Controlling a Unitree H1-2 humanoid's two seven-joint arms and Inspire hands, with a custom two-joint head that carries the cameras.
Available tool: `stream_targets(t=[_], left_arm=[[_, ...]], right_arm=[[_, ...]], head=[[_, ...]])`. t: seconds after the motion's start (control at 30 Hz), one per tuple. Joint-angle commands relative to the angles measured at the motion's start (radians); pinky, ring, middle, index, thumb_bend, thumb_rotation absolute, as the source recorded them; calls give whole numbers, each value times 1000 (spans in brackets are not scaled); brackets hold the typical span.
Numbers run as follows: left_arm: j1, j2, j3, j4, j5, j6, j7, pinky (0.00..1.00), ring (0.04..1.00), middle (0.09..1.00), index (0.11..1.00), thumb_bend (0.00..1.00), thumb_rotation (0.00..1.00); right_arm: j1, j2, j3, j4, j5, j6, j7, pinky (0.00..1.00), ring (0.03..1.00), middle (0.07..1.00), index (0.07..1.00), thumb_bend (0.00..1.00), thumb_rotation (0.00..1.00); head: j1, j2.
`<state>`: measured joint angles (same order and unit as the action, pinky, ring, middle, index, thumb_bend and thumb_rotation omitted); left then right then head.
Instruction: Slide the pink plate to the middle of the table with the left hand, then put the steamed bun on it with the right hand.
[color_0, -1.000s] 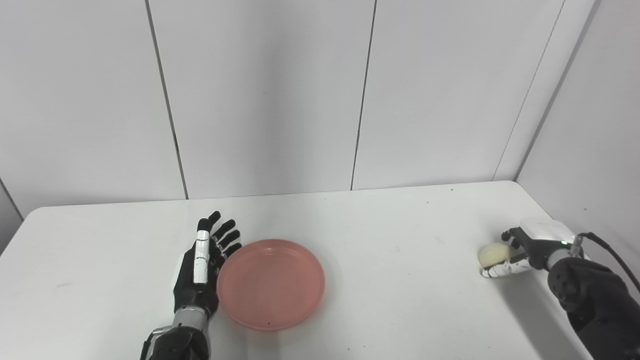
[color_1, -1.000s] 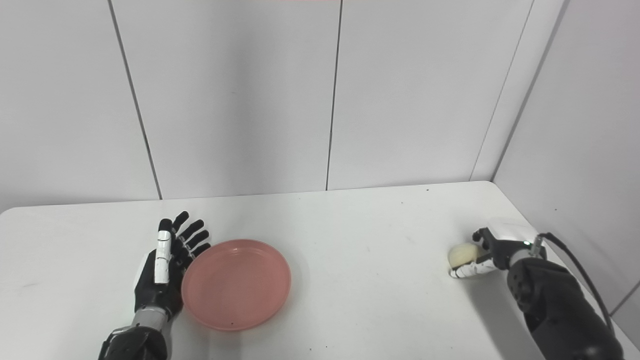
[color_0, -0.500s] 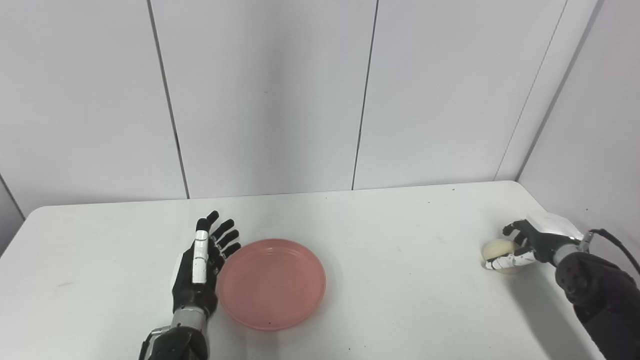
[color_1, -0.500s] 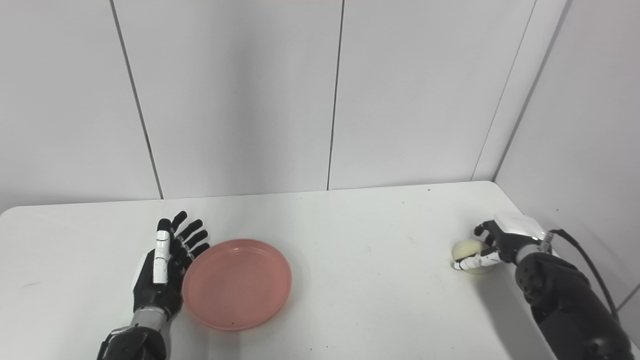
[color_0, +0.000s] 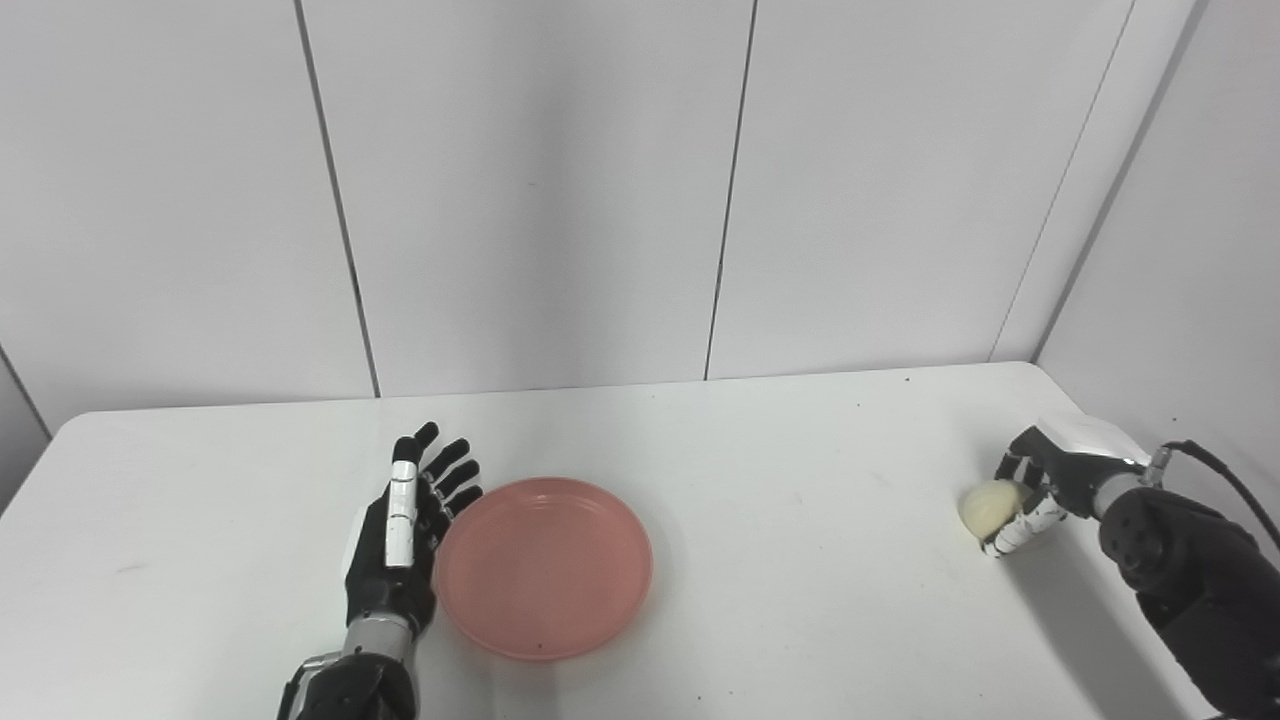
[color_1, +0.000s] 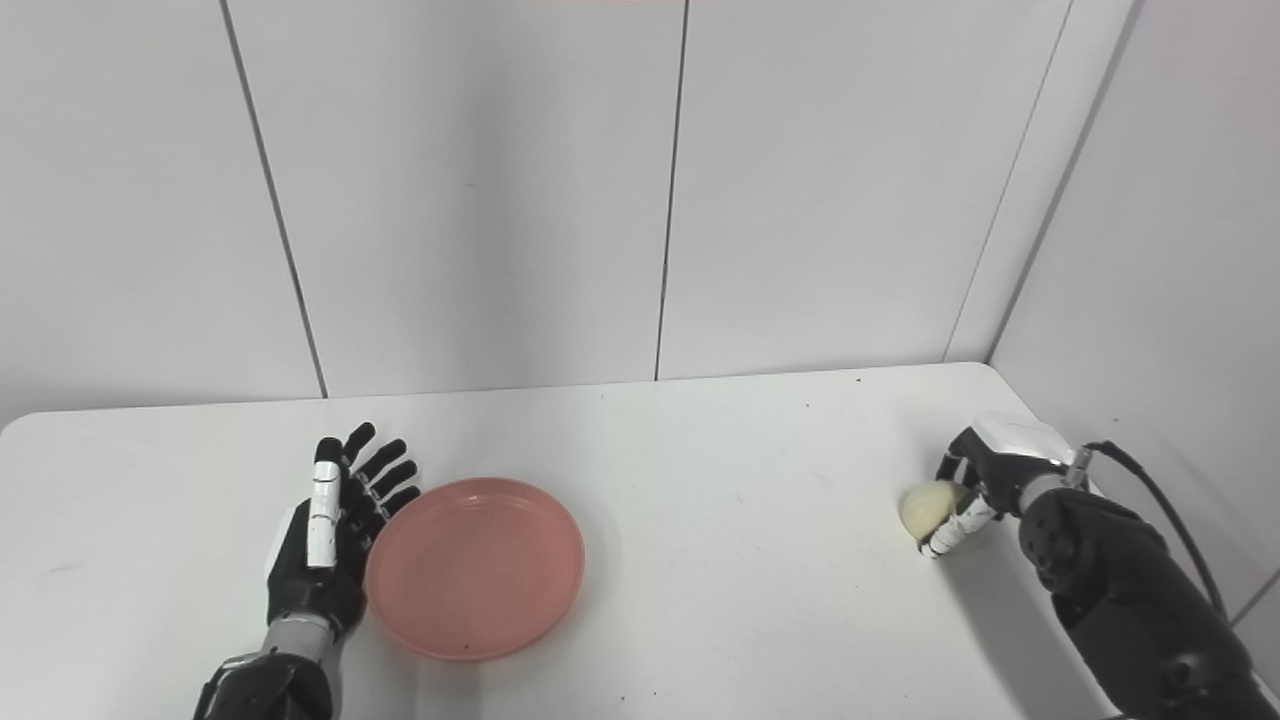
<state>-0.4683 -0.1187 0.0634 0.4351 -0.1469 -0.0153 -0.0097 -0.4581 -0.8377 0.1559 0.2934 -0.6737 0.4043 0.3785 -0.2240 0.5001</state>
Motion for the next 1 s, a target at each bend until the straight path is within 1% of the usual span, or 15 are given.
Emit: stream_targets(t=[0.0,0.07,0.13,0.2,0.3,0.33,0.4,0.5,0.6,0.67,0.73,0.8,0.83,0.87,0.97], left_arm=[[-3,-1,-7,-5,5,15,2,781,826,849,902,705,935],[-2,-1,-8,-10,5,18,2,779,826,849,902,709,933],[-3,0,-7,-3,5,13,1,777,826,848,900,709,932],[-4,1,-8,0,5,13,0,782,830,850,900,704,935],[-5,1,-10,3,9,12,2,781,828,847,896,702,939],[-5,0,-11,1,11,14,4,781,827,846,894,702,940],[-5,-2,-13,2,14,14,5,786,829,848,894,691,947],[-4,-2,-17,4,15,9,2,799,837,855,903,672,964],[-6,-4,-21,13,14,1,1,801,840,857,902,669,963],[-7,-7,-25,16,20,-4,5,799,841,860,903,668,966],[-7,-10,-29,18,27,-6,11,794,837,857,903,663,973],[-9,-14,-32,26,34,-11,16,798,836,856,905,665,980],[-10,-16,-33,28,36,-12,18,799,836,856,905,666,981],[-12,-20,-35,33,39,-15,23,799,836,856,905,666,982],[-14,-31,-37,43,38,-24,33,793,826,851,908,671,977]], right_arm=[[24,-27,9,-2,-2,26,26,283,338,428,526,523,2],[24,-29,7,-12,0,29,26,275,328,420,526,522,2],[28,-31,-3,-40,12,15,19,259,313,415,526,521,3],[39,-34,-21,-87,30,6,16,243,304,415,530,521,2],[43,-34,-31,-172,28,34,29,244,310,419,533,521,1],[42,-32,-33,-201,21,44,33,241,307,446,510,525,0],[44,-26,-39,-261,16,32,26,230,297,468,490,529,0],[40,-14,-45,-335,12,23,18,206,273,472,484,530,0],[14,11,-42,-423,8,33,31,187,257,472,484,530,1],[-3,30,-38,-461,-2,37,34,180,254,420,512,523,1],[-19,52,-38,-491,-9,49,42,183,264,411,521,523,0],[-40,74,-33,-523,-14,53,56,213,298,418,529,522,0],[-47,81,-31,-532,-16,52,61,232,317,425,532,522,0],[-56,91,-31,-538,-13,44,63,234,319,425,533,522,0],[-76,120,-31,-541,-2,15,57,249,326,431,534,522,0]], head=[[1,2],[1,2],[2,3],[3,3],[6,2],[10,2],[13,0],[18,0],[33,-1],[46,0],[54,0],[73,0],[73,0],[94,-2],[110,-4]])
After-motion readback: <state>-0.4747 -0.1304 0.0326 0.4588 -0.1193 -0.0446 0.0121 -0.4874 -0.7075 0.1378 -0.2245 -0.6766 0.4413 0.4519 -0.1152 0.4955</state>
